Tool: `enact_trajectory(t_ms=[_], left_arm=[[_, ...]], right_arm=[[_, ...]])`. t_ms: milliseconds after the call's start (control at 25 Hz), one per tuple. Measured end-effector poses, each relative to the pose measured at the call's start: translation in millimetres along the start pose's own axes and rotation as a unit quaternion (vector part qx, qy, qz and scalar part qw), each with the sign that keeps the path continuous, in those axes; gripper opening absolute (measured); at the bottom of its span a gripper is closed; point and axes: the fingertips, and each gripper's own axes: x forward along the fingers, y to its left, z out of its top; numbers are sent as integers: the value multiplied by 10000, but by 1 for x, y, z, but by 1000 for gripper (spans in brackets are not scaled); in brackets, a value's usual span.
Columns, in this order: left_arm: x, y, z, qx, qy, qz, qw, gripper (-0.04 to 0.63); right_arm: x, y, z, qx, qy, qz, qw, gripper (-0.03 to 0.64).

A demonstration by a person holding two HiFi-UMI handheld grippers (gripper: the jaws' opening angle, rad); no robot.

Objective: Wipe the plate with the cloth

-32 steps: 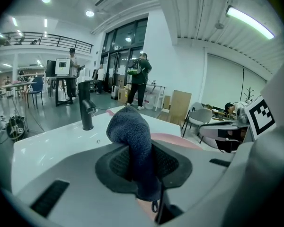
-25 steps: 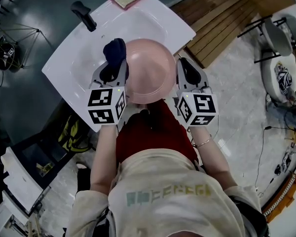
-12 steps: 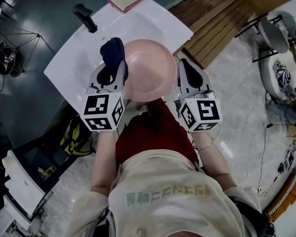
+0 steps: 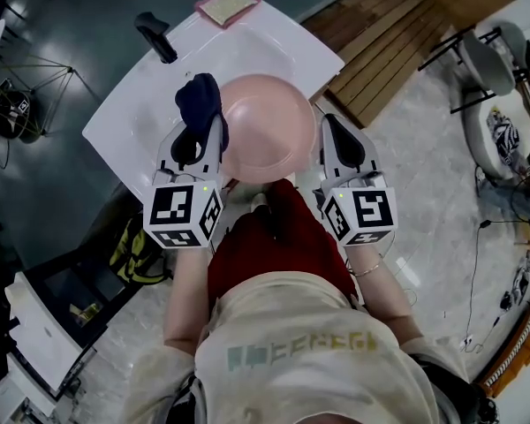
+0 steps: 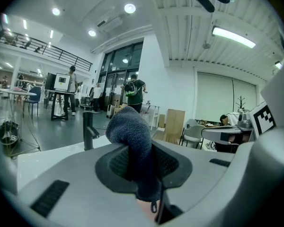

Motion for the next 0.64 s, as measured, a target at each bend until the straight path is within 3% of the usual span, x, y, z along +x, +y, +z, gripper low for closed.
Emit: enact_trajectory(t_ms=[640], left_arm=[[-26,3,15,0,-383,97,9992,80]], right_arm=[[-16,3,12,95,-187,-14,9998,37]])
